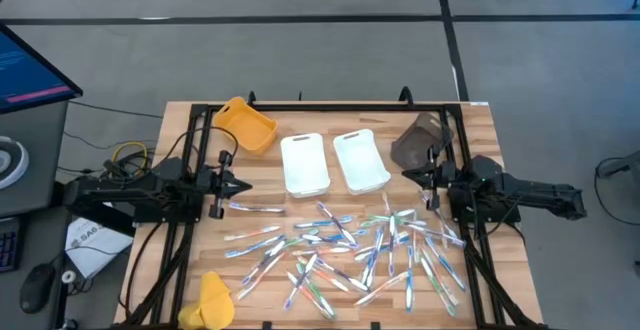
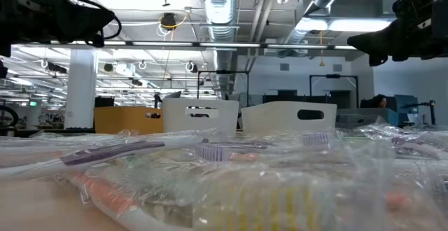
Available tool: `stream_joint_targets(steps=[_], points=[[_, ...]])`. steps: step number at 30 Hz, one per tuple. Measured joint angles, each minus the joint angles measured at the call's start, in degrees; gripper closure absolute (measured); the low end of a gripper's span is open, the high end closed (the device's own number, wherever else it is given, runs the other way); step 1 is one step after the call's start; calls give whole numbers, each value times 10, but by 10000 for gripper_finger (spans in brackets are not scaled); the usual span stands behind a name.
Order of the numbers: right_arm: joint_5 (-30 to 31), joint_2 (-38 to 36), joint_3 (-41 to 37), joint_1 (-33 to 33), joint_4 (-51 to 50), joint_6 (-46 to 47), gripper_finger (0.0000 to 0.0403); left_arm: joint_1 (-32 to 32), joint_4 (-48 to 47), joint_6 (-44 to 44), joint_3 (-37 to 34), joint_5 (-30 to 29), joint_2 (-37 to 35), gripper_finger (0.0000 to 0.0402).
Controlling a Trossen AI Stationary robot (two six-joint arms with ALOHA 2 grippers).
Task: Pick & Place Toothbrushes
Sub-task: Put the purple toothbrush into the right white bin
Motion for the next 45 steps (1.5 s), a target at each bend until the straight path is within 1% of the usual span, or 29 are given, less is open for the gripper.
stream_joint_targets(steps=[2,3,10,12,15,17,19,22,25,29,31,33,35,37,39,41,43,45], points=[[0,0,0,4,-4,72,403,0,1,3,0,0,0,400],[0,0,0,7,-3,94,403,0,3,3,0,0,0,400],[-1,0,0,15,22,105,403,0,71,14,0,0,0,400],[0,0,5,25,29,87,403,0,89,14,0,0,0,400],[0,0,32,46,44,35,403,0,104,13,0,0,0,400],[0,1,53,65,45,-3,401,0,104,-18,0,0,0,400],[3,8,80,84,41,-47,394,0,107,-46,0,0,0,400],[22,32,135,110,45,-98,373,0,107,-53,0,2,0,400],[28,72,194,131,26,-108,348,0,107,-63,0,3,0,400],[37,144,275,147,-42,-156,324,0,107,-62,0,3,0,400],[83,193,314,149,-99,-191,315,0,107,-59,0,5,3,400],[152,246,357,148,-174,-196,305,0,104,-58,0,21,16,400],[220,298,397,144,-243,-165,294,0,103,-43,0,32,37,400],[255,347,429,136,-289,-118,283,0,104,-31,0,31,66,400],[258,386,450,129,-300,-80,271,0,111,-16,0,19,98,399],[258,425,467,125,-292,-57,257,0,139,-10,0,8,127,391],[258,472,478,127,-281,-41,241,0,168,-23,0,8,151,375],[258,517,481,130,-289,-17,223,0,198,-56,0,8,174,354]])
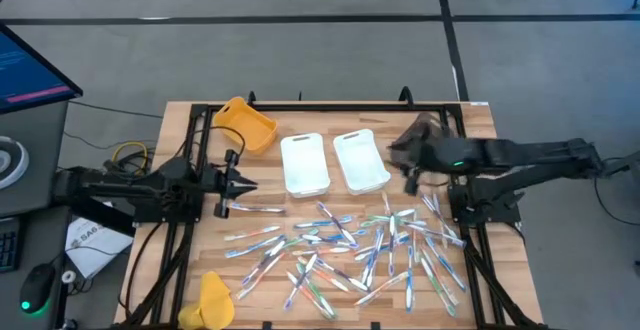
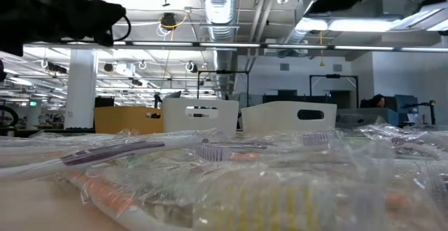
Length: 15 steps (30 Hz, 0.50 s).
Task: Pick & Place Toothbrushes
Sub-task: Put the purple toothbrush into the right white bin
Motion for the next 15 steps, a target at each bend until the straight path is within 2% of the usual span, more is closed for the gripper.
stream_joint_targets(steps=[3,7,11,15], points=[[-1,59,12,10,35,56,196,0,29,-57,0,-13,25,327],[-4,143,28,34,36,80,170,0,41,-67,0,5,52,314],[-4,217,56,51,60,53,163,0,86,-65,0,6,69,315],[-4,295,85,55,88,67,164,0,102,-65,0,6,70,315]])
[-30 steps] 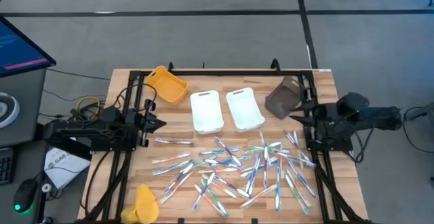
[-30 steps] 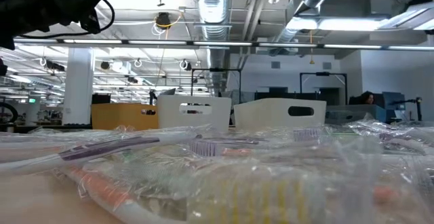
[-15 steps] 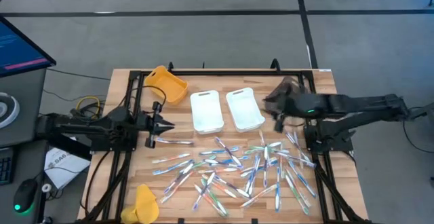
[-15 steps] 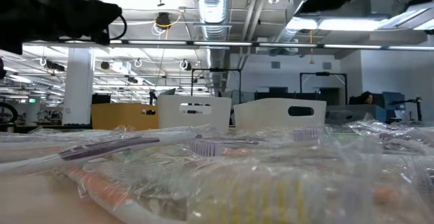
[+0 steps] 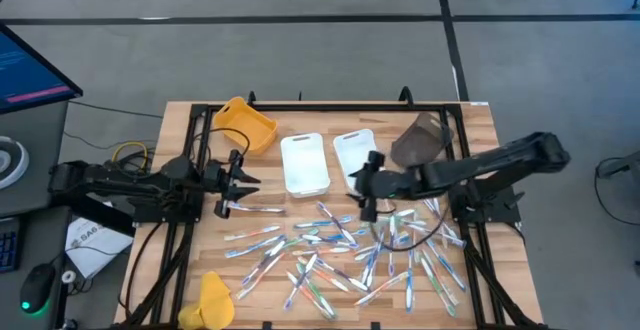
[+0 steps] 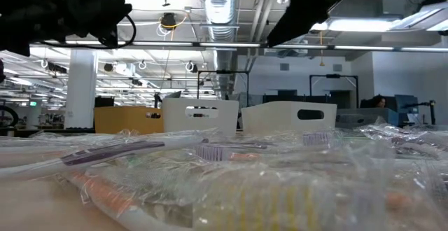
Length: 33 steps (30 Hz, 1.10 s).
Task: Pick & Place Toothbrushes
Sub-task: Put the purple toothbrush into the right white bin
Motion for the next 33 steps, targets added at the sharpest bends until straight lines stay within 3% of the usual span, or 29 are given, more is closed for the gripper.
stream_joint_targets(steps=[4,8,15,33], points=[[0,70,43,0,-5,94,164,0,3,1,0,0,0,315],[-6,126,89,0,-49,106,164,0,3,2,0,0,0,315],[-68,210,149,-5,-93,151,164,0,3,-19,0,0,3,315],[-75,315,189,-9,-115,245,164,0,3,-29,0,0,57,315]])
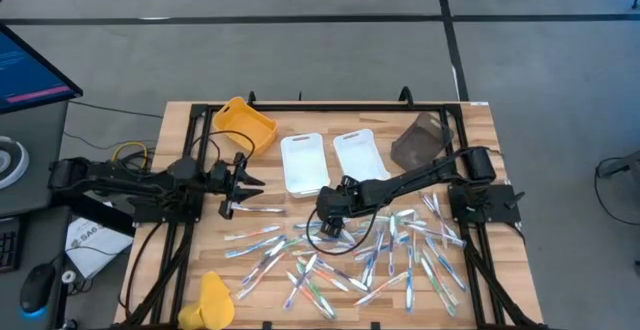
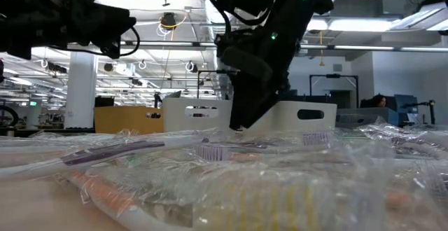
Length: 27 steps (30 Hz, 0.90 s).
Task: Pick & Place Toothbrushes
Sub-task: Put the purple toothbrush into the right white bin
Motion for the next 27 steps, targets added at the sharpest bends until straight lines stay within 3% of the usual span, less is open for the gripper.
stream_joint_targets(steps=[27], points=[[1,-1,-21,0,56,25,164,0,-4,-2,0,0,37,315]])
